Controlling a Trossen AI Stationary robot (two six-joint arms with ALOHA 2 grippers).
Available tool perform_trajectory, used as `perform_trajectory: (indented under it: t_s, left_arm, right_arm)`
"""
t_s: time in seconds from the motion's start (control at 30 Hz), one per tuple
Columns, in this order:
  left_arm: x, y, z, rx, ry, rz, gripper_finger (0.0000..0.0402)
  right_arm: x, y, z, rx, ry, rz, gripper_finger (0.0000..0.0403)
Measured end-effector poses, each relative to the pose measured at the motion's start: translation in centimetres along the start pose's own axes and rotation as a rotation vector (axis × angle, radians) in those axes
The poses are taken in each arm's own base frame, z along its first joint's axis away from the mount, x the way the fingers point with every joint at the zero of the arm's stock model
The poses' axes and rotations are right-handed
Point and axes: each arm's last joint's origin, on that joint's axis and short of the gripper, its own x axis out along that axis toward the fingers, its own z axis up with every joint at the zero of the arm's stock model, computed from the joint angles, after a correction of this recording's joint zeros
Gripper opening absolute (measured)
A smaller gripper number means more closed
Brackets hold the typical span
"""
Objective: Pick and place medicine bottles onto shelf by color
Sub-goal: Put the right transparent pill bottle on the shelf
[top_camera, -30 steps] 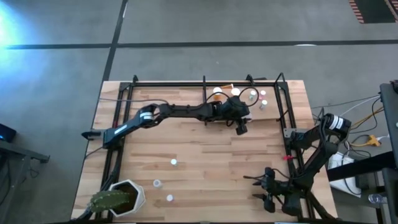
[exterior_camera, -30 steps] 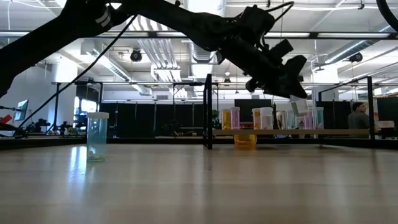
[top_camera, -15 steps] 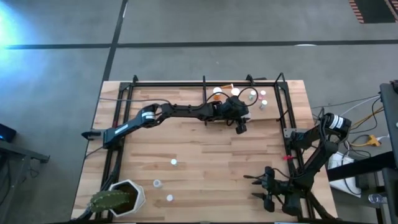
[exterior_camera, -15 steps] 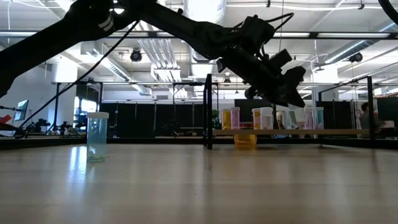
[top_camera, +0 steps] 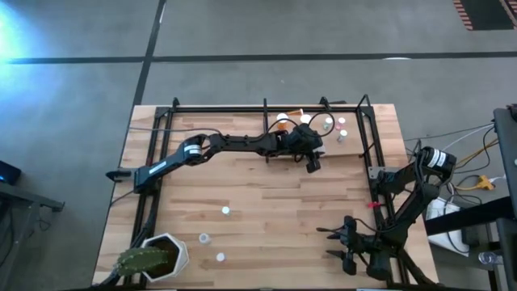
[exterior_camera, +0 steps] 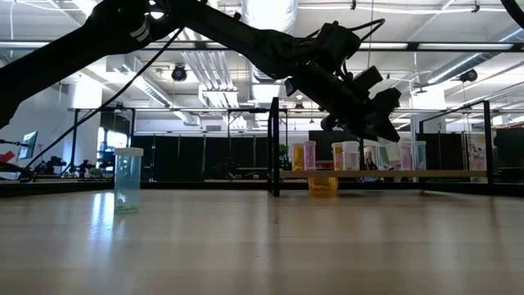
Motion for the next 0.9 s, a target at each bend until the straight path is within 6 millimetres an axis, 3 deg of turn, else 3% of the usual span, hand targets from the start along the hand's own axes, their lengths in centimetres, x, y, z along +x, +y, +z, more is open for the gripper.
perform_trajectory:
  t_s: [0.2,0.4,0.67,0.9]
  left_arm:
    - [0.0,1.2,0.4,-0.032,-0.014,0.070,0.0139]
    - [0.1,2.8,-0.5,-0.073,0.046,0.089,0.0139]
    - [0.1,2.6,-0.6,-0.069,0.049,0.079,0.0143]
    - [0.2,2.6,-0.6,-0.070,0.053,0.050,0.0176]
  right_arm:
    - [0.0,0.0,0.0,0.000,0.000,0.000,0.0219]
    - [0.0,0.0,0.0,-0.003,-0.001,-0.002,0.0219]
    - [0.0,0.0,0.0,-0.004,-0.001,-0.003,0.0219]
    - [0.0,0.0,0.0,-0.012,-0.001,-0.003,0.0219]
